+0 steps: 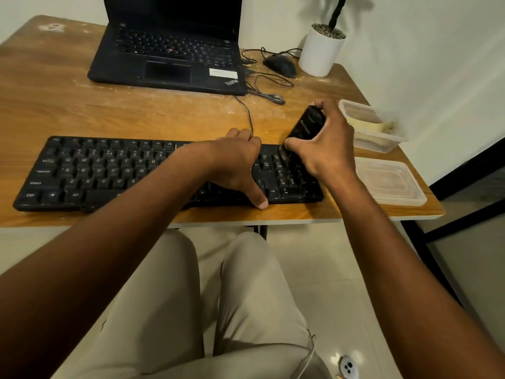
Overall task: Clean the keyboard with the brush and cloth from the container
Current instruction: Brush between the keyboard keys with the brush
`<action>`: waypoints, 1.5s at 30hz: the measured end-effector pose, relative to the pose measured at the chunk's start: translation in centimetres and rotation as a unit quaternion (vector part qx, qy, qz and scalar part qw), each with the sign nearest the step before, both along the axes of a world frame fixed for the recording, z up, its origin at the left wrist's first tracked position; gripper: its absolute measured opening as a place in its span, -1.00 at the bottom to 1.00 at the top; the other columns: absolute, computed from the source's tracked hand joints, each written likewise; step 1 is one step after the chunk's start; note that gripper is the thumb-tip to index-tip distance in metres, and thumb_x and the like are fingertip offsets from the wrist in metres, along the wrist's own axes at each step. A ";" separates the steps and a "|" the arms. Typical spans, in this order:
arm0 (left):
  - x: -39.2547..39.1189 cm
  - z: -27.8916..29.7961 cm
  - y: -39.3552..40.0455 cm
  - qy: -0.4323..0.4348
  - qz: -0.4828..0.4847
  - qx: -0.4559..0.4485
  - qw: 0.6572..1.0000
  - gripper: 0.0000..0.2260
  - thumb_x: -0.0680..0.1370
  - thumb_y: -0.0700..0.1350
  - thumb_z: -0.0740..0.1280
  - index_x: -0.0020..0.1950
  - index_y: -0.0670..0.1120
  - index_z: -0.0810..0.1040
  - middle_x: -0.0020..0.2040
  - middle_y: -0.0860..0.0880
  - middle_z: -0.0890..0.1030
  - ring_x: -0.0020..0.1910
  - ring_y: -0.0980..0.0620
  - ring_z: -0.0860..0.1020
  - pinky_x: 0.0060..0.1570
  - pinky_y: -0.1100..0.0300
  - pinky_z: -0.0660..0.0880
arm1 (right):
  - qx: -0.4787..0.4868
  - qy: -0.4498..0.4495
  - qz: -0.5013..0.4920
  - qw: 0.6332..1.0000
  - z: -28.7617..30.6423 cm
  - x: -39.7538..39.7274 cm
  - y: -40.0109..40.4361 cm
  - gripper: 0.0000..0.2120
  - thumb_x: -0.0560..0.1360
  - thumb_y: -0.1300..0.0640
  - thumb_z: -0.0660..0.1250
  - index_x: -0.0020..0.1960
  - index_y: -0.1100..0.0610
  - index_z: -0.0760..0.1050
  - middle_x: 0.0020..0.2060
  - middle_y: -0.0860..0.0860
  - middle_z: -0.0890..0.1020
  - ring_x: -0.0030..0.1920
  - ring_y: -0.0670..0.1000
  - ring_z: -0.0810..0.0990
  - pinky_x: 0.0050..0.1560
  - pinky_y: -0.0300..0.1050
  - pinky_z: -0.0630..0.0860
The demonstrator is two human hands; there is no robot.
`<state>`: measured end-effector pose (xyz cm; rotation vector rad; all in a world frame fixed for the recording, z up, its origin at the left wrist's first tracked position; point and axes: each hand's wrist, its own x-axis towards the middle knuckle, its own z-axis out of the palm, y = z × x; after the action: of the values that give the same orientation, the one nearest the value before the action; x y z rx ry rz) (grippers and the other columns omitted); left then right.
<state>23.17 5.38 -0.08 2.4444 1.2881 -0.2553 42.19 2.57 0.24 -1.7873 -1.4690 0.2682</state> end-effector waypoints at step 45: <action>-5.9 0.3 -2.7 -0.007 0.055 0.015 0.998 0.28 0.24 0.31 0.62 0.69 -0.06 -0.09 0.68 -0.06 0.03 0.66 -0.13 -0.02 0.61 -0.05 -0.08 | 0.016 0.182 0.034 0.983 0.7 -3.2 -5.2 -0.34 0.19 0.10 0.68 0.15 -0.15 0.40 -0.09 -0.08 0.67 -0.12 -0.04 0.69 -0.07 0.11 0.69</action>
<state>17.23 2.66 0.22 2.3856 1.4257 -0.1894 38.96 -2.66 0.91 -1.5657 -1.2635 0.5710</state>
